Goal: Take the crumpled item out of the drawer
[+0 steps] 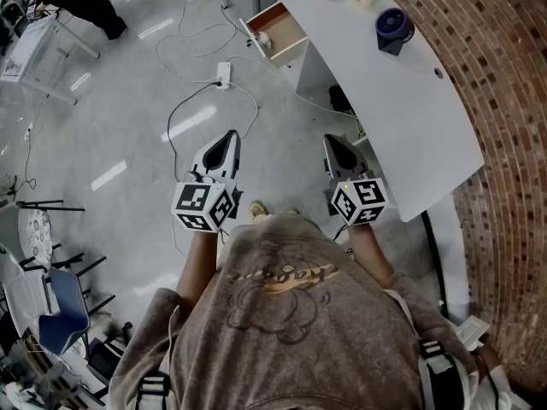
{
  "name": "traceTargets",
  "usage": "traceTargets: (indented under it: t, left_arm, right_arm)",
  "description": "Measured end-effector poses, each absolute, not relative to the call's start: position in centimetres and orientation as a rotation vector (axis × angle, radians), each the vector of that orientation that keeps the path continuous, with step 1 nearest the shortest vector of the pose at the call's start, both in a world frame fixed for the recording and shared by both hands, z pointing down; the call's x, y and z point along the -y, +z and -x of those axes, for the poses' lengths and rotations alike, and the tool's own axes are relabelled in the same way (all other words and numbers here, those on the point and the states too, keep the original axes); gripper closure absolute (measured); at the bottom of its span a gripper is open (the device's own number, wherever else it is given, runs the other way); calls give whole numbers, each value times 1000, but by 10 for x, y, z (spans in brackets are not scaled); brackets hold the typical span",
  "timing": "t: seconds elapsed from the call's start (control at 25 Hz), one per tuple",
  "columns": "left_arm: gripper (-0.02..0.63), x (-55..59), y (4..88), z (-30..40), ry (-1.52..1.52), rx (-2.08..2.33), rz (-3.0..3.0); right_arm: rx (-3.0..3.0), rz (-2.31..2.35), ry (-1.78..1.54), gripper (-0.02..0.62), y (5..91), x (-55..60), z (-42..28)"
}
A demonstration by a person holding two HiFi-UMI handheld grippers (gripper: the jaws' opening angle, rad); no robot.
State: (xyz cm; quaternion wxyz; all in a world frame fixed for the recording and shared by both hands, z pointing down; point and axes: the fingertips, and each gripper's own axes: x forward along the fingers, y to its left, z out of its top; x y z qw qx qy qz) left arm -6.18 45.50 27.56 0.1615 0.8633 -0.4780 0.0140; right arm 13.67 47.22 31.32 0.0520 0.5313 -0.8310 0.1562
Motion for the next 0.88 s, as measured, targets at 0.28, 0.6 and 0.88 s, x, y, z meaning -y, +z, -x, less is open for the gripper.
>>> traceTargets:
  t: [0.28, 0.6, 0.88]
  left_arm:
    - [598, -447, 275, 72, 36, 1350, -2468]
    - [598, -440, 284, 87, 54, 1291, -2491]
    - [598, -426, 294, 96, 60, 1248, -2508]
  right_arm:
    - [2521, -1612, 484, 600, 315, -466, -122]
    - [2510, -1639, 520, 600, 321, -467, -102]
    - [2485, -1657, 534, 600, 331, -464, -87]
